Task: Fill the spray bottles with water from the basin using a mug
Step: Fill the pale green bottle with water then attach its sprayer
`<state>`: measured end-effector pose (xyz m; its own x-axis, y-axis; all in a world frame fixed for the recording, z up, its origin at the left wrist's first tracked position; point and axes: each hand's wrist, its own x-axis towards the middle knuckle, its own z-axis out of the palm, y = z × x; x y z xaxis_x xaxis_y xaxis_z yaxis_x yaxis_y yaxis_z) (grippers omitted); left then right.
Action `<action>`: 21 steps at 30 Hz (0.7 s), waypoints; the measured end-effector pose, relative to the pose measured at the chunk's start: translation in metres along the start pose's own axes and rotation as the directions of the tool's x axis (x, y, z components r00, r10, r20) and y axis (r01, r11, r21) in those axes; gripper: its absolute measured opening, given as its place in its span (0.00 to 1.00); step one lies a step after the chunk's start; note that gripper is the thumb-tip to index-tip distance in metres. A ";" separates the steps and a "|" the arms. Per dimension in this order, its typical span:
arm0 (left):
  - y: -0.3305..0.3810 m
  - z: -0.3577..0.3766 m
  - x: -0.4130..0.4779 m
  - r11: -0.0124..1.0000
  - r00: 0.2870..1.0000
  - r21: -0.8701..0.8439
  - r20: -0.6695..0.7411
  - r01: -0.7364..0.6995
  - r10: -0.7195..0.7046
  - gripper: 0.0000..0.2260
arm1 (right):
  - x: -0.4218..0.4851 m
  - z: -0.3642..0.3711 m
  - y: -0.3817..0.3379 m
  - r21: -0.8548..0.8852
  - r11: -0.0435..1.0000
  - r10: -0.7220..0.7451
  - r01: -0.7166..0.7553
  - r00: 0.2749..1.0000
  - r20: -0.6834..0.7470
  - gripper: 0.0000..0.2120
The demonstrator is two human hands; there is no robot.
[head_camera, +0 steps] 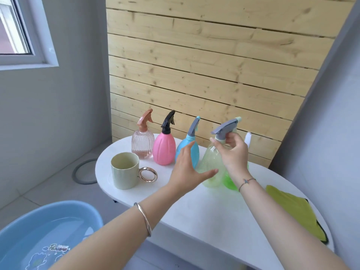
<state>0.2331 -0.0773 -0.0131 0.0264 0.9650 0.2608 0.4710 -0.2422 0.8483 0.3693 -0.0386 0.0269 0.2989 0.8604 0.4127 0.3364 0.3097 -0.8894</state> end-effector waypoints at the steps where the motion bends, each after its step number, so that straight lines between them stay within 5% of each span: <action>1: 0.003 0.002 -0.003 1.000 1.000 -0.024 0.022 0.012 -0.011 0.50 | -0.006 -0.005 -0.010 0.031 0.999 -0.012 0.012 1.000 0.003 0.14; 4: 0.017 0.009 -0.013 0.991 0.998 -0.127 0.057 0.045 -0.038 0.48 | -0.022 -0.024 -0.037 0.188 0.982 -0.007 0.001 1.000 0.031 0.11; 9: 0.032 0.016 -0.033 0.972 0.999 -0.229 -0.002 0.050 -0.052 0.28 | -0.040 -0.050 -0.056 0.342 0.938 0.021 -0.058 0.994 0.111 0.08; 13: 0.027 0.010 -0.051 0.892 0.973 -0.420 0.219 0.167 -0.079 0.27 | -0.048 -0.061 -0.057 0.316 0.940 0.056 -0.130 0.971 0.234 0.07; 17: 0.023 -0.009 -0.060 0.798 0.843 -0.510 0.538 0.321 0.004 0.26 | -0.056 -0.067 -0.057 0.423 0.852 0.089 -0.308 0.882 0.462 0.18; 19: 0.022 -0.019 -0.062 0.828 0.836 -0.468 0.548 0.310 -0.003 0.27 | -0.062 -0.063 -0.055 0.508 0.793 0.085 -0.337 0.886 0.456 0.21; 21: 0.025 -0.023 -0.065 0.882 0.902 -0.420 0.432 0.214 -0.013 0.31 | -0.069 -0.054 -0.054 0.530 0.794 0.087 -0.298 0.919 0.385 0.19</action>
<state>0.2229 -0.1487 0.0013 0.3993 0.9165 0.0252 0.0506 -0.0494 0.9975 0.3786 -0.1365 0.0572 -0.0402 0.9734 0.2257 -0.2950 0.2043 -0.9334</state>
